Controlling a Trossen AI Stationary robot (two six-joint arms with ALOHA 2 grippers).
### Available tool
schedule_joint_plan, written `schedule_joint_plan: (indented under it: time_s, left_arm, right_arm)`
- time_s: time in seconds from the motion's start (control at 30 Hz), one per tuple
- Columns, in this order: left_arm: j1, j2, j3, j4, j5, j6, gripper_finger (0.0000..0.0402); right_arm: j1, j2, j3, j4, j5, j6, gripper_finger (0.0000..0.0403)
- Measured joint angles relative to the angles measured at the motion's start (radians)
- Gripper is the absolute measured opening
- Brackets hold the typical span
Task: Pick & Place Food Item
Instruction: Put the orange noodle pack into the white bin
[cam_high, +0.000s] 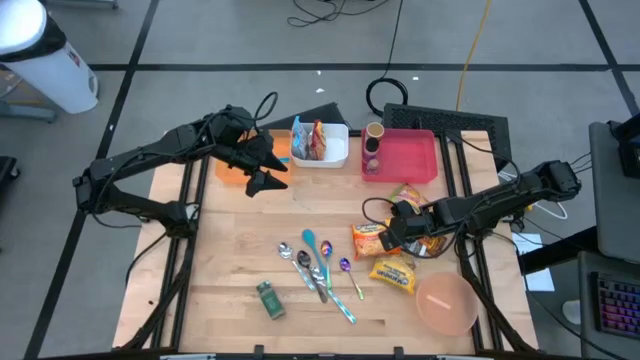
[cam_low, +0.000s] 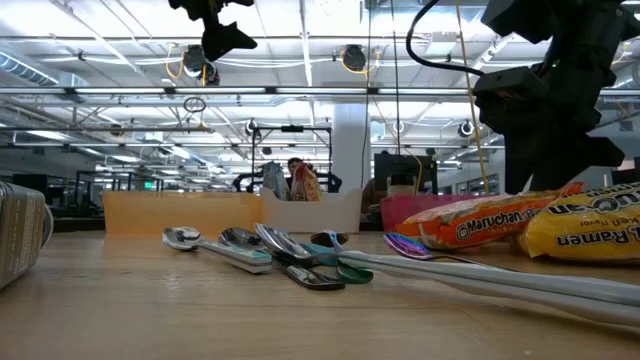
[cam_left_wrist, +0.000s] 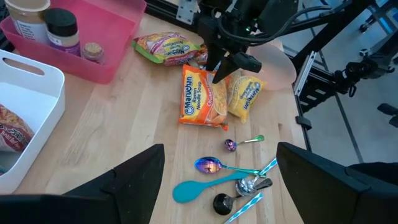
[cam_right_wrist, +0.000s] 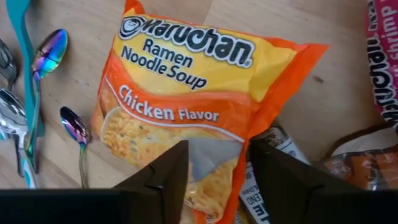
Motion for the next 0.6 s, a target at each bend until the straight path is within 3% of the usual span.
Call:
schedule_joint_plan:
  time_s: [0.47,0.6]
  left_arm:
    - [0.000,0.000,0.000,0.000,0.000,0.004,0.0319]
    - [0.000,0.000,0.000,0.003,0.000,0.004,0.0319]
  right_arm:
    - [0.000,-0.024,-0.004,0.020,-0.017,-0.002,0.0011]
    - [-0.008,-0.076,0.005,0.052,-0.005,-0.022,0.0005]
